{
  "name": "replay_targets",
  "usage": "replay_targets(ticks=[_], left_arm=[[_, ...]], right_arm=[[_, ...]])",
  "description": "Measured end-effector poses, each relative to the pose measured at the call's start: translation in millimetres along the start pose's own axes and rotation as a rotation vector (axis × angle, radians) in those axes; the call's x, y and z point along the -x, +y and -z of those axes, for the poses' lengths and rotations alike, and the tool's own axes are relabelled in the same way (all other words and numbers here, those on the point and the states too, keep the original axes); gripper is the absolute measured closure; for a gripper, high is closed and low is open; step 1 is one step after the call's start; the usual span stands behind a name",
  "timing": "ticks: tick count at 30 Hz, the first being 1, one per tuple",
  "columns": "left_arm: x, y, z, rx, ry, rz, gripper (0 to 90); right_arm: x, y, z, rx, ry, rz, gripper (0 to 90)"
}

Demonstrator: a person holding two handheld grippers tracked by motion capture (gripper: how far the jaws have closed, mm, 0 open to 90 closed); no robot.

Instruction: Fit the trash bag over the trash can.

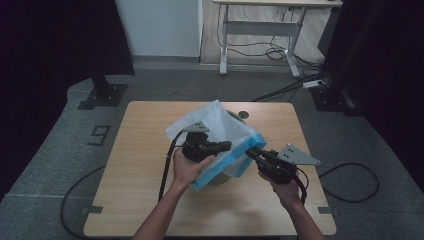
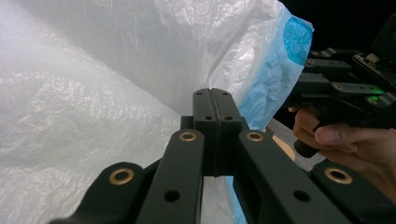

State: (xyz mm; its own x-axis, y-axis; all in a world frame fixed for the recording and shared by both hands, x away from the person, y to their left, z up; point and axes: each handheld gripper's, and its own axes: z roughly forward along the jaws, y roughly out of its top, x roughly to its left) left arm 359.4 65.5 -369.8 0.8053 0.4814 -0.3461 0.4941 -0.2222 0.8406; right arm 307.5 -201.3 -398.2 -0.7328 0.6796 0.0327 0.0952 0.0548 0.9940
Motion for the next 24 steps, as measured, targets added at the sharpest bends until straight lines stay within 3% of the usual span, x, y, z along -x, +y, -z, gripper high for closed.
replay_targets(ticks=[4, 10, 16, 24], left_arm=[[-1.4, 1.5, 3.6, 0.021, 0.009, 0.000, 89.7], [-11.2, 7.9, 12.2, 0.080, 0.034, 0.014, 89.7], [-27.9, 16.6, 28.1, 0.162, 0.061, 0.047, 89.7], [-40.3, 23.6, 39.1, 0.187, 0.093, 0.044, 89.8]], right_arm=[[1.1, 1.2, -2.0, 0.000, 0.009, 0.005, 88.7], [7.1, 0.5, -2.6, -0.027, -0.038, 0.041, 88.8], [22.2, -1.7, -0.8, -0.060, -0.092, 0.042, 88.8], [49.4, -0.2, 0.6, -0.088, -0.164, 0.027, 88.8]])
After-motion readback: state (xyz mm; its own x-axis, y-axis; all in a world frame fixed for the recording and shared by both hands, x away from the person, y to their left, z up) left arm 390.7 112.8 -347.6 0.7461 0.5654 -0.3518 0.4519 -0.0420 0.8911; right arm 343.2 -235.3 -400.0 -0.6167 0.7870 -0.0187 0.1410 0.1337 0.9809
